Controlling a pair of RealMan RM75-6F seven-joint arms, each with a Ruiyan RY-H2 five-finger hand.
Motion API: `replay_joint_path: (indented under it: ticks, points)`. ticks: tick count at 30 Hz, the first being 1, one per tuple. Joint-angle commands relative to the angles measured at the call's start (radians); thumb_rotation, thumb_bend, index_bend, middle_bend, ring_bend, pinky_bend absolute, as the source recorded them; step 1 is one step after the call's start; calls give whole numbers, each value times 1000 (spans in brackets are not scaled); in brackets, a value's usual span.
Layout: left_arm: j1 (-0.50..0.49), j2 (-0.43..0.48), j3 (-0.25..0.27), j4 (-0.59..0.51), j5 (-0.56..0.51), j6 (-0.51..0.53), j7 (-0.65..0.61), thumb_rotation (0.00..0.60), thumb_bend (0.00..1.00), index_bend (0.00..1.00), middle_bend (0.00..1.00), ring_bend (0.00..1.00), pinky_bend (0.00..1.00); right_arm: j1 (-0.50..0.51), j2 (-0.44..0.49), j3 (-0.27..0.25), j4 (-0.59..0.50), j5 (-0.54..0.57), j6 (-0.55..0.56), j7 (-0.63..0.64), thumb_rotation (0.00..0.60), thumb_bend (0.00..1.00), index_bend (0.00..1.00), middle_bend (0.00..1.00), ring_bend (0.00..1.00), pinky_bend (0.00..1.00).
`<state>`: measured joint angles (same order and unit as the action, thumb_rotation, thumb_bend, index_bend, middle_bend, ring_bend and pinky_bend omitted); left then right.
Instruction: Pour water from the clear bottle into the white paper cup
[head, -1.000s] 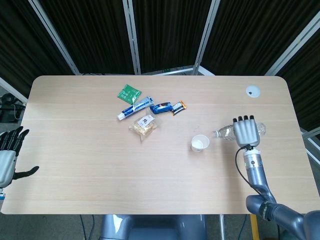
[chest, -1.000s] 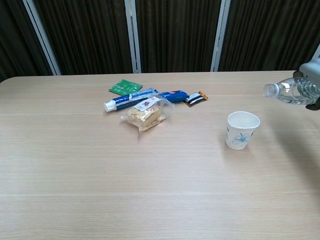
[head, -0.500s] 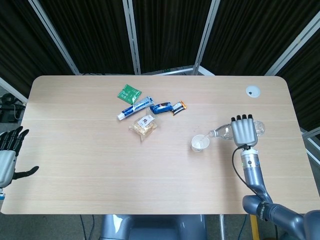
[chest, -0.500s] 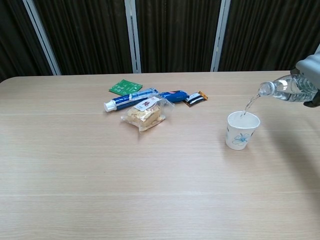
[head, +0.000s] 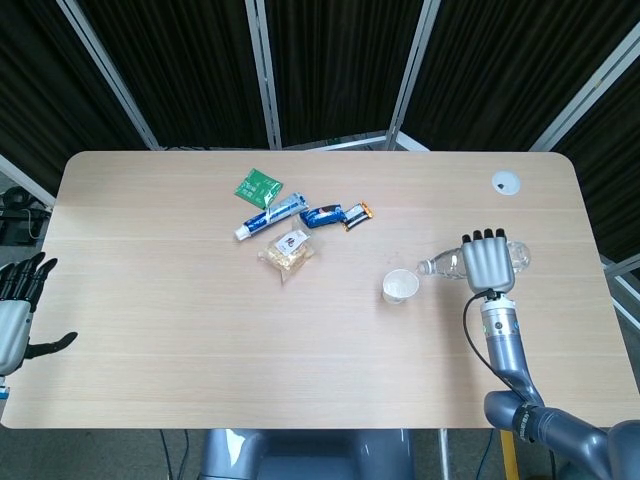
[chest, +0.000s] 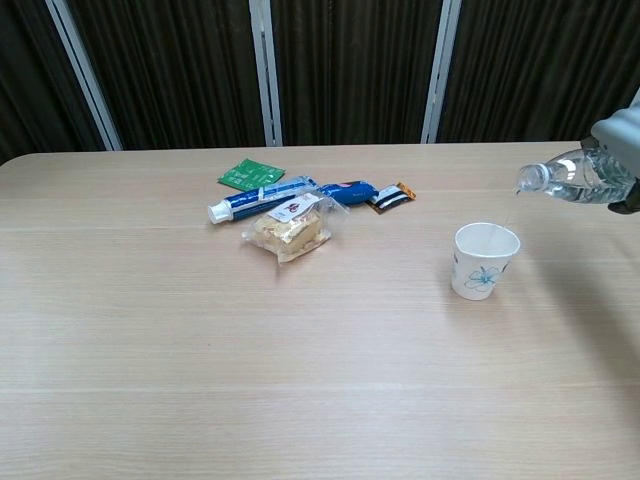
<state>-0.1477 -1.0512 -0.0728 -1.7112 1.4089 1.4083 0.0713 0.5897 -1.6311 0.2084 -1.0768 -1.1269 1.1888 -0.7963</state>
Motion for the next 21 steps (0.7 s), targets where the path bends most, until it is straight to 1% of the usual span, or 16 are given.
replay_joint_path:
  ticks: [1,16,20,21]
  points:
    - [0,0,0,0,0,0,-1,600,0,0,0,0,0,0,0,-1,2,-2,1,-1,600,571,479,612,550,508]
    - [0,1,0,0,-1,0,-2,600,0,0,0,0,0,-3,2,-5,5,-11,4,8,600,577,479,612,550,508]
    - [0,3,0,-1,-1,-1,-5,600,0,0,0,0,0,-10,7,-5,-5,-18,6,50,600,584,480,612,551,509]
    - [0,3,0,-1,-2,-1,-6,600,0,0,0,0,0,-16,11,-2,-18,-19,6,80,600,584,481,614,552,510]
